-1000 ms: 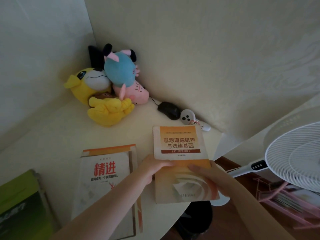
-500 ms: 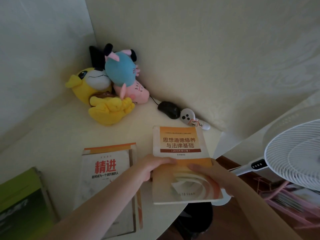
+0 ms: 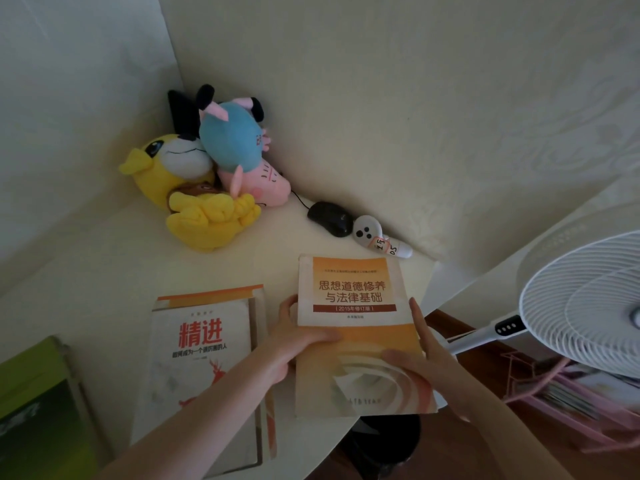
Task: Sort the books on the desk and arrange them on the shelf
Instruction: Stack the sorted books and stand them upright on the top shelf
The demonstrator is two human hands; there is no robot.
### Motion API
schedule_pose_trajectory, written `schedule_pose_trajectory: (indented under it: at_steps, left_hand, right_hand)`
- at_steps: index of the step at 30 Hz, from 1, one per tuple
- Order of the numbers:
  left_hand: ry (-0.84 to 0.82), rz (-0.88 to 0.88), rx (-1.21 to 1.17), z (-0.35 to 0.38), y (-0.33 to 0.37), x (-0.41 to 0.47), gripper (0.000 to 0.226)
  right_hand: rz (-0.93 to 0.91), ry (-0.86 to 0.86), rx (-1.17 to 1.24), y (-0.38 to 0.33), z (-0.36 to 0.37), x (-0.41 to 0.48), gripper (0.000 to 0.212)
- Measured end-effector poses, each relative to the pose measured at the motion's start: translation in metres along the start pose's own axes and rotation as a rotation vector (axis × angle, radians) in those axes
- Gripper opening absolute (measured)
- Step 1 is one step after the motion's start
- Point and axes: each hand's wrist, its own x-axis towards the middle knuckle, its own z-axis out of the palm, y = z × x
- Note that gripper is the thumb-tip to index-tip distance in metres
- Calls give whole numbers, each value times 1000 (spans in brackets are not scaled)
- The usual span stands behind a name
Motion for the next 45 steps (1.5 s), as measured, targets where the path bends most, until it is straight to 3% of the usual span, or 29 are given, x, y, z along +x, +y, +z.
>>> schedule_pose_trajectory:
  at_steps: [7, 16, 27, 31, 34, 41, 45]
  left_hand:
    - [-76, 81, 17, 0, 5, -10, 111]
    - [-4, 269, 34, -12, 45, -56, 69]
    - [206, 588, 5, -64, 111, -199, 96]
    - [298, 733, 51, -87, 125, -268, 101]
    - [343, 828, 41, -106, 130, -321, 94]
    - [486, 1012, -9, -150, 120, -437, 84]
    - [555, 1084, -27, -166, 109, -496, 86]
  right_hand:
    - [-78, 9, 30, -4, -1, -7, 116]
    - [-257, 31, 22, -51, 11, -33, 91]
    - [-614, -72, 52, -168, 67, -103, 92]
    - [-764, -113, 23, -210, 97, -139, 106]
    - [-874, -149, 40, -241, 123, -171, 115]
    - [-1038, -285, 21, -289, 192, -246, 85]
    - [-1098, -352, 6, -304, 228, -282, 83]
